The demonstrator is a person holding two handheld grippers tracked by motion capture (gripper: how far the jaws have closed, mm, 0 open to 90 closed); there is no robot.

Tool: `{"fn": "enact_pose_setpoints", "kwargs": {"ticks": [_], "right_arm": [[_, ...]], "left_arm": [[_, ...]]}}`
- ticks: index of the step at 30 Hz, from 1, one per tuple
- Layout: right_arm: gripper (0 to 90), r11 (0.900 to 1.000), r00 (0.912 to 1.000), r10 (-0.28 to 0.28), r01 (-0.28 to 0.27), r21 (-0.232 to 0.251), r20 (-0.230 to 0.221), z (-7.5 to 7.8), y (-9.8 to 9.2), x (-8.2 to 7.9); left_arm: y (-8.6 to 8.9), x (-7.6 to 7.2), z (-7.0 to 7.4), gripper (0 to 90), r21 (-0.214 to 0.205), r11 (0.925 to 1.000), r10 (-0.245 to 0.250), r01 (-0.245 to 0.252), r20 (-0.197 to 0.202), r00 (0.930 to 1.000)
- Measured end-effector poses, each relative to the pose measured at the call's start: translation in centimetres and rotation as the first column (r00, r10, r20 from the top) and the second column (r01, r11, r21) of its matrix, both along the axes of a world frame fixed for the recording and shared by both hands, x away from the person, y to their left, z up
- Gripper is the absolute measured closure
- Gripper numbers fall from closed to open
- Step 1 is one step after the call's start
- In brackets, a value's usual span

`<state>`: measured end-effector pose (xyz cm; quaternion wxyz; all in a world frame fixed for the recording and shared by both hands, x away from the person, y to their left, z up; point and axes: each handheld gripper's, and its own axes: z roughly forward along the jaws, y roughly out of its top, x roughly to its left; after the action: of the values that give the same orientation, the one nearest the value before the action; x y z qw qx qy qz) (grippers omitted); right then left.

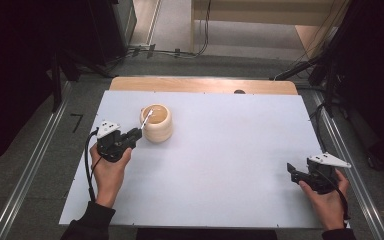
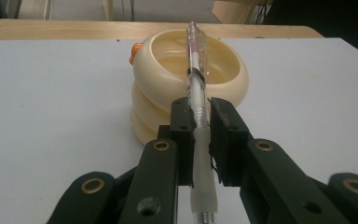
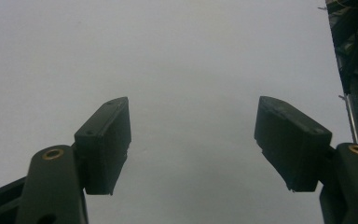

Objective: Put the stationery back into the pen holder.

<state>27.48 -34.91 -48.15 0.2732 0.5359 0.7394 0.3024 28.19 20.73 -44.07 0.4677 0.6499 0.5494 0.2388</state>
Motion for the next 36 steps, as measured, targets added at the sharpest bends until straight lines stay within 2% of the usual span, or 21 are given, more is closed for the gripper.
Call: {"fn": "enact_pose_setpoints", "kwargs": {"ticks": [18,36], "right_arm": [[26.0,1.0,1.0,0.004,-0.004,-0.005,-0.004,-0.1,0.0,0.1],[25.9,1.0,1.0,0.006,-0.006,-0.007,-0.007,-0.1,0.1,0.1]], "left_arm": [[-0.1,1.5,0.2,80.7,0.001,1.0,0.002,-0.002,-0.002,1.0],[-0.5,2.2,0.6,80.7,0.005,1.0,0.001,-0.001,0.008,1.0]]}}
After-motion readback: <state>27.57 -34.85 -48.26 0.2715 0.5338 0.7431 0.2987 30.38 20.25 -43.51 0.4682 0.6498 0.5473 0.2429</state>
